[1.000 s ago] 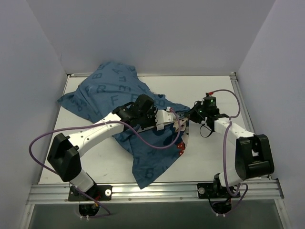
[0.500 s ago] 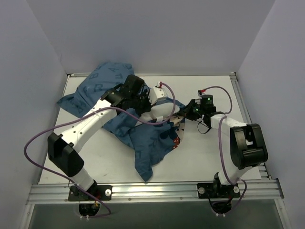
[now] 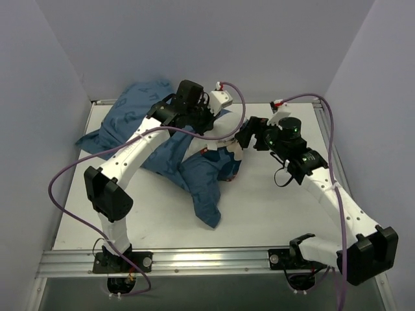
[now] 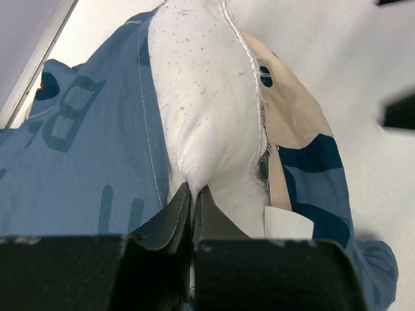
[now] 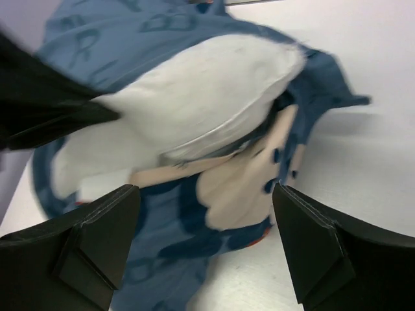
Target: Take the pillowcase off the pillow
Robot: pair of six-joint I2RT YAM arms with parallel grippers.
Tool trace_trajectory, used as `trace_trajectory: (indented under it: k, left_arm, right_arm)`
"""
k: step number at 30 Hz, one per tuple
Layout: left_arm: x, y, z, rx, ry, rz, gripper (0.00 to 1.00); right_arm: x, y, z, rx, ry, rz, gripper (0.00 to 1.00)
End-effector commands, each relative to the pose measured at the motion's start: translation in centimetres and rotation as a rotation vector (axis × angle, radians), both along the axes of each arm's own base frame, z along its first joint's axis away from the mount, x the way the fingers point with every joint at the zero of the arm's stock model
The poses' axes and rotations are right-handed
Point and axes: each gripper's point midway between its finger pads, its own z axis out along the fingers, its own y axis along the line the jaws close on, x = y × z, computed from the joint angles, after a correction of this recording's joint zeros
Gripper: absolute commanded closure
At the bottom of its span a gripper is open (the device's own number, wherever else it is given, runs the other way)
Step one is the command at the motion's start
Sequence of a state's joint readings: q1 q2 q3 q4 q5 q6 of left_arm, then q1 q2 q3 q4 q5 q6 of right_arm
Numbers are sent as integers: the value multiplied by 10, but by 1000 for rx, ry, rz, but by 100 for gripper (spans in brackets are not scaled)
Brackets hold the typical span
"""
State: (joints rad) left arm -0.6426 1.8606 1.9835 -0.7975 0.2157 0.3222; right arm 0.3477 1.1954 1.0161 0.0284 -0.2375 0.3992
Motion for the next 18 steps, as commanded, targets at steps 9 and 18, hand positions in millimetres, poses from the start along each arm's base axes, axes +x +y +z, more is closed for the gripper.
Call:
trace_trajectory:
  k: [9,18]
  left_arm:
    - [41,13,82,-173,-158,198,98]
    - [87,76,132,-238,-268,380,98]
  right_arm:
    - [-41,120,-54,15,115,190,21]
    - [-81,92,-110,17,218,150,100]
